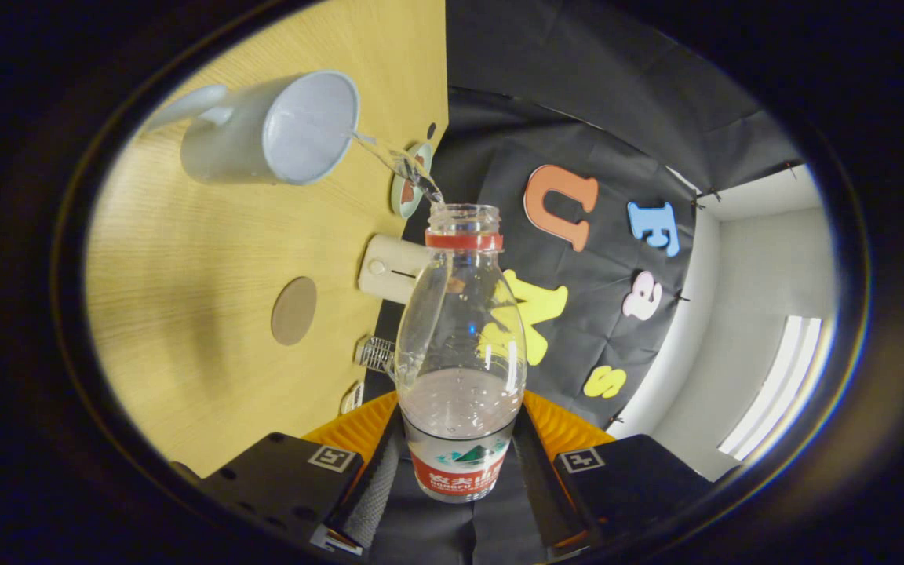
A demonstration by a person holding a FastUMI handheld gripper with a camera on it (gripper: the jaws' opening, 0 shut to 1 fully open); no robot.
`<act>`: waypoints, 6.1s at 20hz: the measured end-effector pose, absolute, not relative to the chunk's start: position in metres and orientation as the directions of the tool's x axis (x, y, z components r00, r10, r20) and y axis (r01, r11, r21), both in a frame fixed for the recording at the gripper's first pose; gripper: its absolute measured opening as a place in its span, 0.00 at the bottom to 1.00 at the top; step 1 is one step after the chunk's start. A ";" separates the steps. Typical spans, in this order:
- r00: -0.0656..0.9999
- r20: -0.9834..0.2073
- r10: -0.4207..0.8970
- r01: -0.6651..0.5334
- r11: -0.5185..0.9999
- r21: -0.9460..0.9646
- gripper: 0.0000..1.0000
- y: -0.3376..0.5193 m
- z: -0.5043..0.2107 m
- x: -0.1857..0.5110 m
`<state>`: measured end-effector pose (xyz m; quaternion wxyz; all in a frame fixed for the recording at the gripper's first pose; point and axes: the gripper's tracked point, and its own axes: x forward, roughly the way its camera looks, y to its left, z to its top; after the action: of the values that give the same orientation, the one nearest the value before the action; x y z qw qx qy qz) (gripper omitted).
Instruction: Take the bottle from table, then pour the juice into the cup, finally place the bottle on the coaster
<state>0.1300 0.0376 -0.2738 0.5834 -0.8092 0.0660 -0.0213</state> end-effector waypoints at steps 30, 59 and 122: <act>0.996 0.079 -0.049 0.044 -0.497 -0.866 0.79 0.063 -0.238 0.131; 0.988 0.152 0.038 0.146 -0.565 -0.812 0.79 0.081 -0.221 0.127; 0.958 -0.258 -0.123 0.090 0.986 -0.137 0.79 -0.010 -0.153 0.157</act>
<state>0.1570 -0.0096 -0.1530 0.9876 -0.0619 0.1338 -0.0540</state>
